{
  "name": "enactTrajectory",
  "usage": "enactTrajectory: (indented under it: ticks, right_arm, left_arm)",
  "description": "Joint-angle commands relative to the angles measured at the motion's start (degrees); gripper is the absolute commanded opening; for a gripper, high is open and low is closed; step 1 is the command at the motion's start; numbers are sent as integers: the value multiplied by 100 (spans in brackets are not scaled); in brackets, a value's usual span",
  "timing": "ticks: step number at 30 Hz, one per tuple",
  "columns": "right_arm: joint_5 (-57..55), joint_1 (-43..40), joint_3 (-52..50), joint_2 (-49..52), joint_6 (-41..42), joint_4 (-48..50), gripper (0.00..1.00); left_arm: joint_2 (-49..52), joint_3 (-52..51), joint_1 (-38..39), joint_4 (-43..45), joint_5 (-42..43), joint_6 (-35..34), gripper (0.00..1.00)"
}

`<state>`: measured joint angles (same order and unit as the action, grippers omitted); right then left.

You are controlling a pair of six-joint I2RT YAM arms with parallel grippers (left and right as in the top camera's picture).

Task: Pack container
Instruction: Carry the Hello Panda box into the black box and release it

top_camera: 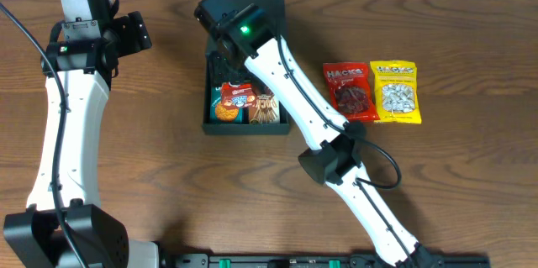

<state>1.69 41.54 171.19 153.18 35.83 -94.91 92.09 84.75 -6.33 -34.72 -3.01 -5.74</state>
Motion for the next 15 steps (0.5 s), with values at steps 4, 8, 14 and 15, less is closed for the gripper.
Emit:
enactTrajectory:
  ticks: [4, 8, 14, 15]
  right_arm:
    - [2, 55, -98, 15, 337, 131, 76]
    - [-278, 20, -98, 15, 269, 133, 69]
    - [-404, -238, -96, 15, 31, -129, 2]
    - [-413, -297, -96, 15, -85, -166, 1]
  left_arm:
    - [20, -15, -13, -44, -15, 61, 95]
    - [20, -15, -13, -81, -15, 61, 95]
    - [20, -15, -13, -111, -15, 61, 95]
    - [20, -15, -13, -118, -15, 61, 95]
